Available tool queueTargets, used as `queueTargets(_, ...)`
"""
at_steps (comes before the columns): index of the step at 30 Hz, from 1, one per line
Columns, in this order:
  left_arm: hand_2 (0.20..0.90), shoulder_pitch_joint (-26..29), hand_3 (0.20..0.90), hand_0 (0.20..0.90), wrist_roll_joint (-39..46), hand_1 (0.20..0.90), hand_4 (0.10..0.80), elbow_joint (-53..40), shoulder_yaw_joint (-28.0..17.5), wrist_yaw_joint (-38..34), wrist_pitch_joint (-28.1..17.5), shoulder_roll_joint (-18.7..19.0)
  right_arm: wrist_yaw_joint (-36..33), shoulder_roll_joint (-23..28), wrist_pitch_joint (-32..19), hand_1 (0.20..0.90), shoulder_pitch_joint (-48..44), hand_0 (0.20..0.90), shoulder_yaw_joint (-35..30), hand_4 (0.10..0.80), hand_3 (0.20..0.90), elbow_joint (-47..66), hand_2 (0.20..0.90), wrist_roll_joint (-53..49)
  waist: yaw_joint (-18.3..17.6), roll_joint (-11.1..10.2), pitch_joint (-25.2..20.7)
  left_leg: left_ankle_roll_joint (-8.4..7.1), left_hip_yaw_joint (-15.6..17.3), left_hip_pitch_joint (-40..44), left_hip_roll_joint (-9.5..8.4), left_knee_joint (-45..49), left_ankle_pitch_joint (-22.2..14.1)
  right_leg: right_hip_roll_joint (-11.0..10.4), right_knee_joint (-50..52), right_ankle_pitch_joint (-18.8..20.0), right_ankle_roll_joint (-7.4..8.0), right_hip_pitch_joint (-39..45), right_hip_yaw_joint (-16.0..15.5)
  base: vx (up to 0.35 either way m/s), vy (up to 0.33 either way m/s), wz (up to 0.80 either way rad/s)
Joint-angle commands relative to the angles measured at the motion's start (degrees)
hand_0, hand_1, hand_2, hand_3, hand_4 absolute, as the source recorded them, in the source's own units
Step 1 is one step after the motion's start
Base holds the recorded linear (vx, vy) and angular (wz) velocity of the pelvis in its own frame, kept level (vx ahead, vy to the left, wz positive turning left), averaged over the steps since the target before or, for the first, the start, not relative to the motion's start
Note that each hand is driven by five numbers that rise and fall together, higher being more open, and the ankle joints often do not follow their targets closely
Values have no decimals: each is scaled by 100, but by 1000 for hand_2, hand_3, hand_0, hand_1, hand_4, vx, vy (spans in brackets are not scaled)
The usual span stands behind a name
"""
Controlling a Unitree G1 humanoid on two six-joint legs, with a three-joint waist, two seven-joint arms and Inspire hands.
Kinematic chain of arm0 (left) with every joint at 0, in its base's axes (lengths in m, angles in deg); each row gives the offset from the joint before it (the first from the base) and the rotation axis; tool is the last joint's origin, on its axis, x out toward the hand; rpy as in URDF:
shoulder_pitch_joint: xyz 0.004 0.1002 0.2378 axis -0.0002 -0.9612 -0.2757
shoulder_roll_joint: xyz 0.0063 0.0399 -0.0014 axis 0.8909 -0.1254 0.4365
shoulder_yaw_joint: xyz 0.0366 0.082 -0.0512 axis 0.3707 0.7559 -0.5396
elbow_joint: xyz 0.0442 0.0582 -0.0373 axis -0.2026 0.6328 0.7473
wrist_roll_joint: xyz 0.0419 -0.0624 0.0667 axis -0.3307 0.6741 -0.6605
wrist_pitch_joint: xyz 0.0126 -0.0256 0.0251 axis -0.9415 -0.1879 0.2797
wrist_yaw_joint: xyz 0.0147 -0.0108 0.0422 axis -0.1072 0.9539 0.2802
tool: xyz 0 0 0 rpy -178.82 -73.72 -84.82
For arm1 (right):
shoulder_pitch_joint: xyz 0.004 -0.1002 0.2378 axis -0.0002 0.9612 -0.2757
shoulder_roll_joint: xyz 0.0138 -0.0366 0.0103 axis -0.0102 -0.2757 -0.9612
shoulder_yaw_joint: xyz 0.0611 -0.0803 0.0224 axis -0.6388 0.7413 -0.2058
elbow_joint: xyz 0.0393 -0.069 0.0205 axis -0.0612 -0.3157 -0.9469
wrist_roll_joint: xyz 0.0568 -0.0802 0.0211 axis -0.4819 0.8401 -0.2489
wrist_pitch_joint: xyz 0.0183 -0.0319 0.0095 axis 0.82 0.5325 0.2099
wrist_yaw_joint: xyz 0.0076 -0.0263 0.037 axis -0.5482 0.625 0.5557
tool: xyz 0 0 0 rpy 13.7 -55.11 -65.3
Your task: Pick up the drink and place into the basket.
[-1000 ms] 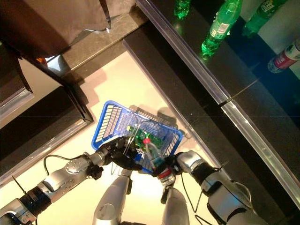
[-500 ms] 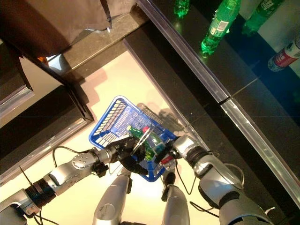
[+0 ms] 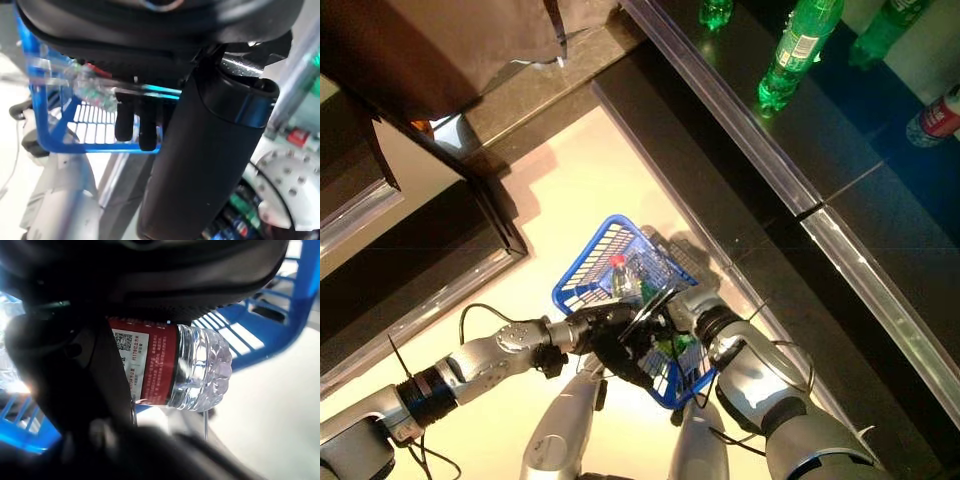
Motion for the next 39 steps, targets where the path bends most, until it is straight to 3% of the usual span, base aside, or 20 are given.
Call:
queueTargets(1,300,1095,200,300,873,300,100,-1322,-216,797,-1344,-1464,-184,-592,-512,300,-953,300,-96,100,200,-312,300,1047,31,-166,-229,292,46,143,-253,690,-867,-69,-1755,1705,-280,102,129,-14,34,1)
queueTargets(7,300,1243,200,300,701,300,100,-1240,-284,542,-1407,-1702,-478,-541,-297,300,-1157,300,251,100,200,-1011,300,3161,14,-89,-142,339,85,116,-275,609,-845,-118,-1772,1763,-238,36,134,-5,47,1)
queueTargets(14,300,1136,200,300,553,300,100,-1276,-232,428,-1446,-1851,-1091,-546,-316,300,-1105,300,264,100,200,-1481,300,3863,67,-18,-112,354,99,96,-292,608,-859,-191,-1795,1807,-169,38,61,0,6,0)
queueTargets(15,300,1109,200,300,530,300,100,-1261,-216,432,-1481,-1859,-1146,-532,-369,512,-1096,512,265,347,447,-1534,512,3842,73,-12,-108,355,106,97,-291,598,-858,-201,-1807,1816,-157,40,52,0,0,0)
queueTargets(16,300,1095,200,300,522,300,100,-1256,-210,434,-1506,-1862,-1192,-518,-426,801,-1082,801,258,685,785,-1566,801,3847,78,-11,-105,356,111,98,-290,591,-858,-208,-1816,1821,-149,43,46,0,0,0)
queueTargets(17,300,1090,200,300,518,300,100,-1261,-206,431,-1510,-1864,-1205,-517,-441,900,-1070,900,257,800,900,-1567,900,3837,79,-10,-105,357,110,101,-289,585,-858,-209,-1819,1822,-147,45,44,0,0,0)
queueTargets(26,300,998,200,300,592,300,100,-1280,-204,372,-1543,-1881,-1539,-490,-883,900,-1011,900,184,800,900,-1639,900,3707,120,-18,-172,348,102,163,-274,555,-880,-223,-1850,1811,-127,111,-13,0,0,0)
queueTargets(32,300,873,200,300,639,300,100,-1337,-326,-42,-1521,-1838,-1759,-455,-1191,900,-902,900,134,800,900,-1463,900,3501,126,-58,-237,344,114,270,-236,475,-889,-202,-1900,1803,-131,189,-35,0,0,0)
queueTargets(39,300,239,200,300,422,300,100,-1464,-950,-711,-1407,-1526,-2049,-91,-1691,900,-505,900,-34,800,900,-524,900,3196,127,-174,-383,307,124,474,-169,350,-909,-125,-1989,1757,-133,365,-42,0,0,0)
